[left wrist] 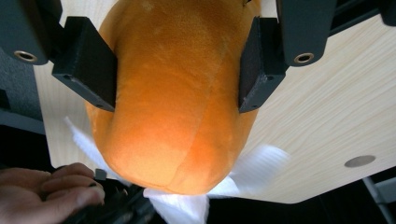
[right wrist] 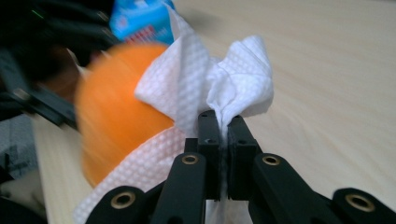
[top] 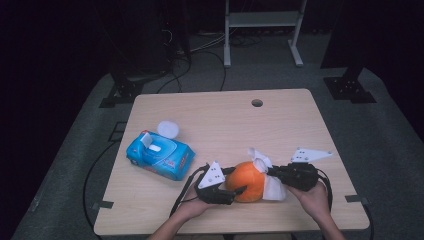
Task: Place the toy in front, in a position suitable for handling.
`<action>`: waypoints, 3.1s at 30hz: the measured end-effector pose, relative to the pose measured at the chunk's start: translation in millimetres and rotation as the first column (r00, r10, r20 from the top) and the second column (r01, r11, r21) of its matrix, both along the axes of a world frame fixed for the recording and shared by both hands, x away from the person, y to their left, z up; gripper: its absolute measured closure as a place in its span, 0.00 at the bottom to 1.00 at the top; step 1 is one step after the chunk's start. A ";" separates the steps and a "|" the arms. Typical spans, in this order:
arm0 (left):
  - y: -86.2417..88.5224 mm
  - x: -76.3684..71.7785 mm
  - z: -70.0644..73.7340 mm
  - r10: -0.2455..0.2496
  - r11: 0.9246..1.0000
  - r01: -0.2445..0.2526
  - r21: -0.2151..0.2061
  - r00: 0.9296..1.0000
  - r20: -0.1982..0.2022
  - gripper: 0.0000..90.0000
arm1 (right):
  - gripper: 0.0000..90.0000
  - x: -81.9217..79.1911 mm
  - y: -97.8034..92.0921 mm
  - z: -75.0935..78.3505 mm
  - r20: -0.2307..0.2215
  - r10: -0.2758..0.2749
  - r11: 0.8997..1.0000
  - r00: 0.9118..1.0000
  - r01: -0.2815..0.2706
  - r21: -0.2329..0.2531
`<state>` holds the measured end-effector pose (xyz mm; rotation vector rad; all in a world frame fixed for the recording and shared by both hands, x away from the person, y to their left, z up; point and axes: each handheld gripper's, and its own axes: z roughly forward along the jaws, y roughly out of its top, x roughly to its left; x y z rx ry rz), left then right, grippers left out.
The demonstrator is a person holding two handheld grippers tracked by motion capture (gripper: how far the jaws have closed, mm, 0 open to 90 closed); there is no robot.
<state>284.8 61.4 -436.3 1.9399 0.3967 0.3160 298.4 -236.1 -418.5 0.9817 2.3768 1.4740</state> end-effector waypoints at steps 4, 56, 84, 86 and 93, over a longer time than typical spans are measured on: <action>2.2 3.9 -1.9 0.004 1.000 -0.005 -0.021 0.999 -0.036 0.36 | 0.95 -4.2 -1.0 2.7 0.006 0.019 0.997 1.000 -0.019 0.077; -9.5 -15.5 16.7 0.039 0.999 -0.038 -0.014 0.998 0.059 0.49 | 0.95 -21.7 22.7 21.4 0.170 0.094 0.994 0.981 -0.103 0.046; 1.2 -2.7 9.5 0.036 0.999 -0.035 -0.015 0.999 0.027 0.51 | 0.95 -3.9 -7.4 3.9 0.039 -0.009 0.999 0.999 0.007 0.054; 2.2 -1.6 10.5 0.035 0.999 -0.035 -0.019 0.999 0.019 0.51 | 0.95 -7.9 -5.5 8.0 0.063 0.000 0.996 0.998 -0.006 0.089; 1.0 -0.4 7.4 0.026 0.999 -0.026 -0.022 1.000 0.003 0.37 | 0.95 -10.1 17.7 10.2 0.083 0.076 0.995 0.994 -0.081 0.057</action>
